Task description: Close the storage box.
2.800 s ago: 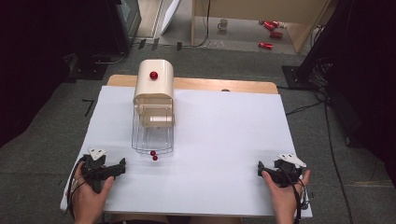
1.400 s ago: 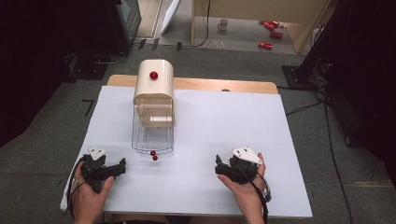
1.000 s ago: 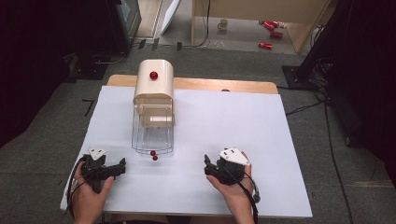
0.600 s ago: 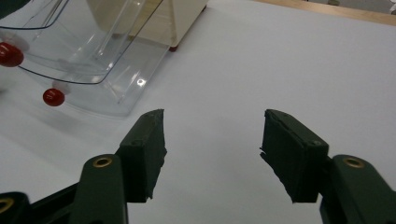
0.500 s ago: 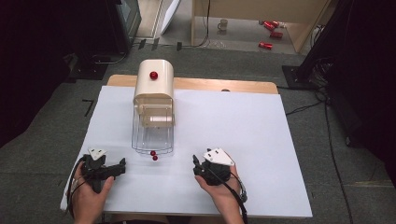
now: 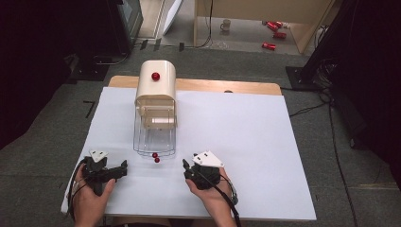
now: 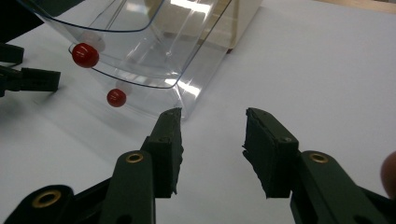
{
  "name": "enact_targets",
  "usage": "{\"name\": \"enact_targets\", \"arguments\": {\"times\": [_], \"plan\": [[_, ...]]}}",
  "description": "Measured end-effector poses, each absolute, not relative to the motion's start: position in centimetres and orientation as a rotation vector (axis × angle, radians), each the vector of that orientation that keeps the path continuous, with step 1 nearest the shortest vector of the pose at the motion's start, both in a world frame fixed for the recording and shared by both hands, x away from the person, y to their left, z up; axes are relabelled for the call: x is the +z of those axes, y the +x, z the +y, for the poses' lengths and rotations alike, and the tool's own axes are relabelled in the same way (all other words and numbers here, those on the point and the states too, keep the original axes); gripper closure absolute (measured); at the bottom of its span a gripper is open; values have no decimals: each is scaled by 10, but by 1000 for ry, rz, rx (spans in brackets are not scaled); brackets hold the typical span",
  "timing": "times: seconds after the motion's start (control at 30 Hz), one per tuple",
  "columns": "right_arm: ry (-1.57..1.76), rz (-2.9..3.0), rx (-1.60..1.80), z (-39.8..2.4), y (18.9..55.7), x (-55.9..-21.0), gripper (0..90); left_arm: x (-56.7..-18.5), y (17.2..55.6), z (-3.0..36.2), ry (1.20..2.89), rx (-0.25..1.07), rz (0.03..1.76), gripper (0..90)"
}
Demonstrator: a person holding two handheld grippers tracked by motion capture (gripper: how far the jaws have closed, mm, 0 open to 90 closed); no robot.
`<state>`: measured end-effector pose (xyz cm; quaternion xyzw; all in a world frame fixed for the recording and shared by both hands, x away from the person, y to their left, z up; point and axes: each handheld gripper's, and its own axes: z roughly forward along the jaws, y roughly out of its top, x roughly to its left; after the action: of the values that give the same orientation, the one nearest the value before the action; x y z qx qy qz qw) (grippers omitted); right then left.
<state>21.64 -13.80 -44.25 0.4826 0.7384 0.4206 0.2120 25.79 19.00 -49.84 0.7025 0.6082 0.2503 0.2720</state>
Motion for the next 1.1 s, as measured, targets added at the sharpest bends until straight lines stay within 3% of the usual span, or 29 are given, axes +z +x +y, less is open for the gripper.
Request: {"name": "enact_targets", "arguments": {"times": [1.1], "plan": [[1299,2108,1265,-82,218,-438,661,-498,258,190,1895,673,1637,0]]}}
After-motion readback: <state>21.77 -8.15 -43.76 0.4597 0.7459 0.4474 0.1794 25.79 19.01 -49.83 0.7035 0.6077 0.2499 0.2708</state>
